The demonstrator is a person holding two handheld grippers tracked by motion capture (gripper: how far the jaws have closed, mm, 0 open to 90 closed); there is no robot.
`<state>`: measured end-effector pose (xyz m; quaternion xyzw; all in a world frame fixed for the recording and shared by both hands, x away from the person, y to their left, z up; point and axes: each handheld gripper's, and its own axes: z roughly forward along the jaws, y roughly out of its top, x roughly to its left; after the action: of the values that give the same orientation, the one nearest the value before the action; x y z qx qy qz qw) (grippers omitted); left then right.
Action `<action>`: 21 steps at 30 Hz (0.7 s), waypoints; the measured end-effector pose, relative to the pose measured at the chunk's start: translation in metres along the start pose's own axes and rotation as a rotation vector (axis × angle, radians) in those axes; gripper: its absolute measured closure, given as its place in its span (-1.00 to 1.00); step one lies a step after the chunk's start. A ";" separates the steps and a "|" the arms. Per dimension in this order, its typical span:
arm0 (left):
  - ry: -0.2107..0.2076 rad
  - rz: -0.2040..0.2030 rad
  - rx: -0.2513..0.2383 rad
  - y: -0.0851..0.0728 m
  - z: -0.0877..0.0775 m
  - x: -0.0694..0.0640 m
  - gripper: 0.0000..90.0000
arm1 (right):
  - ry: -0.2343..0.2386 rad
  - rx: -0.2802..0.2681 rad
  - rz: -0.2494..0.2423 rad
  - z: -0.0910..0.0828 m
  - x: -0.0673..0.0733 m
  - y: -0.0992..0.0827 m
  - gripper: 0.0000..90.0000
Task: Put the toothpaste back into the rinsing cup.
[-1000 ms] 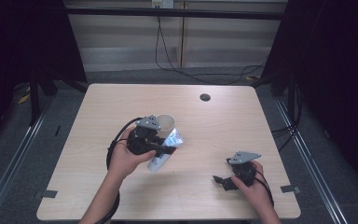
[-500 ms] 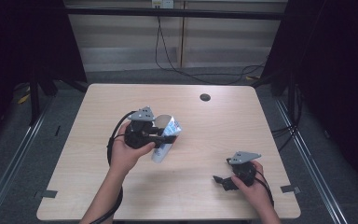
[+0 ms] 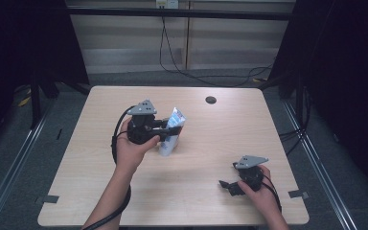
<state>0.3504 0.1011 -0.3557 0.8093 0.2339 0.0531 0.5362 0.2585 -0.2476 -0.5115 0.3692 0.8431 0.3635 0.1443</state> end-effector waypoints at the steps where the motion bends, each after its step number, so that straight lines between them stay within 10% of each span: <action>1: 0.004 0.005 -0.005 0.001 0.000 0.001 0.46 | 0.000 0.000 0.001 0.000 0.000 0.000 -0.78; 21: 0.088 -0.013 -0.103 0.018 -0.004 0.009 0.46 | 0.000 0.000 0.001 0.000 0.000 0.000 -0.78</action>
<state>0.3632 0.1028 -0.3396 0.7761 0.2596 0.0971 0.5665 0.2585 -0.2476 -0.5115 0.3695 0.8430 0.3633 0.1440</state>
